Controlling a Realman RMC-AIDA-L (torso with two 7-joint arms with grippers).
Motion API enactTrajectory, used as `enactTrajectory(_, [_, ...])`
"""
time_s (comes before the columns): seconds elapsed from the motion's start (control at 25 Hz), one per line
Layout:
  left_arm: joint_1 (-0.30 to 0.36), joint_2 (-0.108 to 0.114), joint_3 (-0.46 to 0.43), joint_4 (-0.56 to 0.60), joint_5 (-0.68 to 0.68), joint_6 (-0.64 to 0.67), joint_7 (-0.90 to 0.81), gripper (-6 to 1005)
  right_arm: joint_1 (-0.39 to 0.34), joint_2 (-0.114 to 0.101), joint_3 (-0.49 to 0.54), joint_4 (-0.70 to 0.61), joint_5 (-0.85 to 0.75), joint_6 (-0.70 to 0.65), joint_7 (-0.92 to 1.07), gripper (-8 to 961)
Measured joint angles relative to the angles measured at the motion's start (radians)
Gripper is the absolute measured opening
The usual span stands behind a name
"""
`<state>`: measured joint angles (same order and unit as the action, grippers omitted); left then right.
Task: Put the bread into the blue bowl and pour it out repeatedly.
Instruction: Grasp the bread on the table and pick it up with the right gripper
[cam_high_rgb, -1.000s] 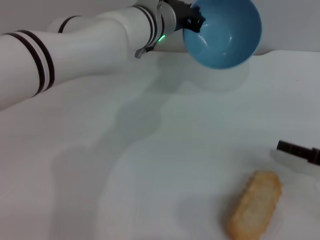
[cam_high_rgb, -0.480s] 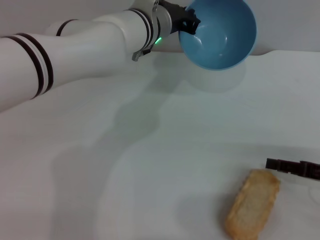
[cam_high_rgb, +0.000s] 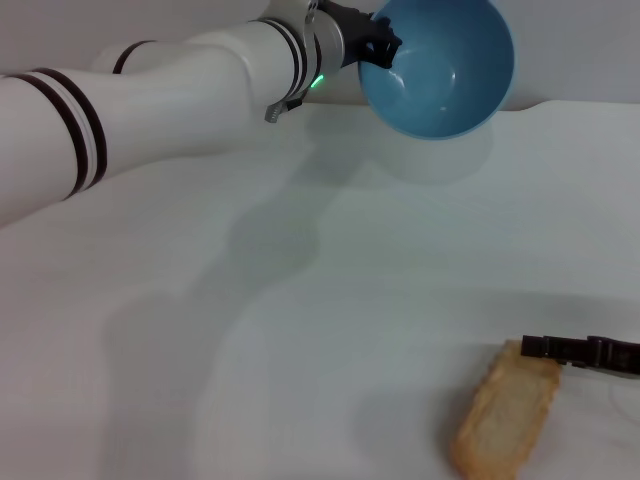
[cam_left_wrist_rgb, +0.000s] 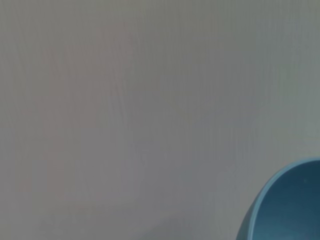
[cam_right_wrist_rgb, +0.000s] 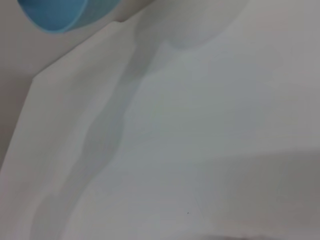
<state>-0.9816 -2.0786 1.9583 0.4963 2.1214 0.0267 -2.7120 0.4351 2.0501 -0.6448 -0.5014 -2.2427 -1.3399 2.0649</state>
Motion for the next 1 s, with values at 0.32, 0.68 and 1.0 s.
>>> enactTrajectory(0.32, [0.008, 0.0, 0.002, 0.001, 0.0, -0.004, 0.0, -1, 0.032, 0.015, -0.045, 0.009, -0.017, 0.024, 0.0, 633])
enactTrajectory(0.68, [0.017, 0.0, 0.001, 0.004, 0.0, -0.004, 0.0, -1, 0.04, 0.016, -0.08, 0.009, -0.018, 0.026, -0.009, 562])
enactTrajectory(1.0, [0.023, 0.0, 0.004, 0.006, 0.0, -0.007, 0.0, -1, 0.036, 0.022, -0.092, 0.01, 0.014, 0.02, -0.081, 320])
